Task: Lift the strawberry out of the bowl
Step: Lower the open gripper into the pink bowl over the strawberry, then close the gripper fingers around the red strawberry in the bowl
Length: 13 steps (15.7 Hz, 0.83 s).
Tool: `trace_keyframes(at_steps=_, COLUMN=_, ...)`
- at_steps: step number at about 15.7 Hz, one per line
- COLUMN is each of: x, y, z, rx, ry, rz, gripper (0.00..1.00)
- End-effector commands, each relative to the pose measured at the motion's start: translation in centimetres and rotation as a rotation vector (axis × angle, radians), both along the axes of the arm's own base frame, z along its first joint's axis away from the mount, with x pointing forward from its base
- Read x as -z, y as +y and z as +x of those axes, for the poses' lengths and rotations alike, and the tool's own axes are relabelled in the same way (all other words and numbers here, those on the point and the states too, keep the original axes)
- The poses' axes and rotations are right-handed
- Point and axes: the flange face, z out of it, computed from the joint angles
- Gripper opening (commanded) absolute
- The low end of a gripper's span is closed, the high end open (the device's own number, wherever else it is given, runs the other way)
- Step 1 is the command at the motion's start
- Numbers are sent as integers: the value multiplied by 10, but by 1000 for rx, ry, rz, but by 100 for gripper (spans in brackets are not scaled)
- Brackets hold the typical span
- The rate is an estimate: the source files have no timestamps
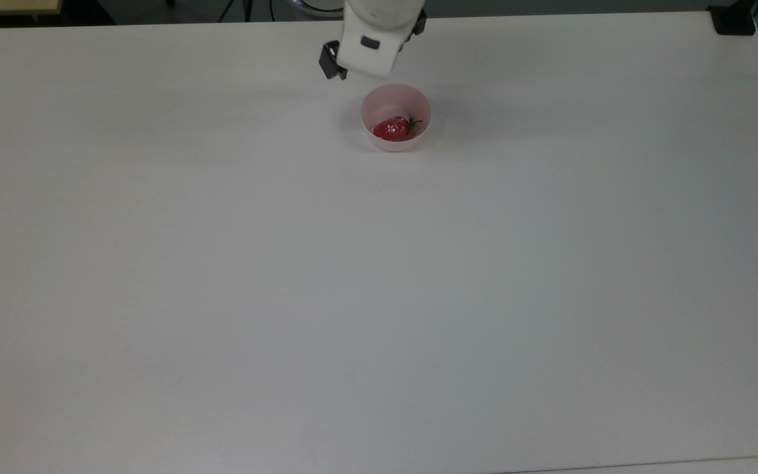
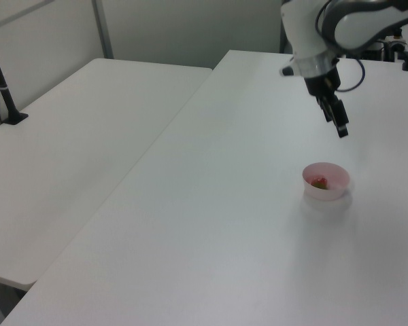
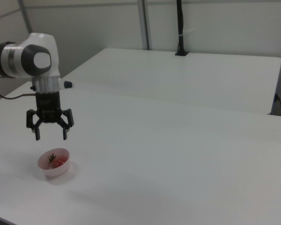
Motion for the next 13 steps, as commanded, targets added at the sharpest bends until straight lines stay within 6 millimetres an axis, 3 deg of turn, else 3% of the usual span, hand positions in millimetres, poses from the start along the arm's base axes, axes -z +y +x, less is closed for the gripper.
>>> trace_keyframes(at_steps=1, x=37, y=17, z=-8, rx=0, ry=-15, rz=-31, gripper=100)
trace_keyframes(at_steps=6, x=94, y=41, z=6, rx=-6, ry=-28, rz=-53, gripper=100)
trace_keyframes(at_steps=13, x=110, y=54, z=8, rx=-27, ry=-41, rz=-51, gripper=90)
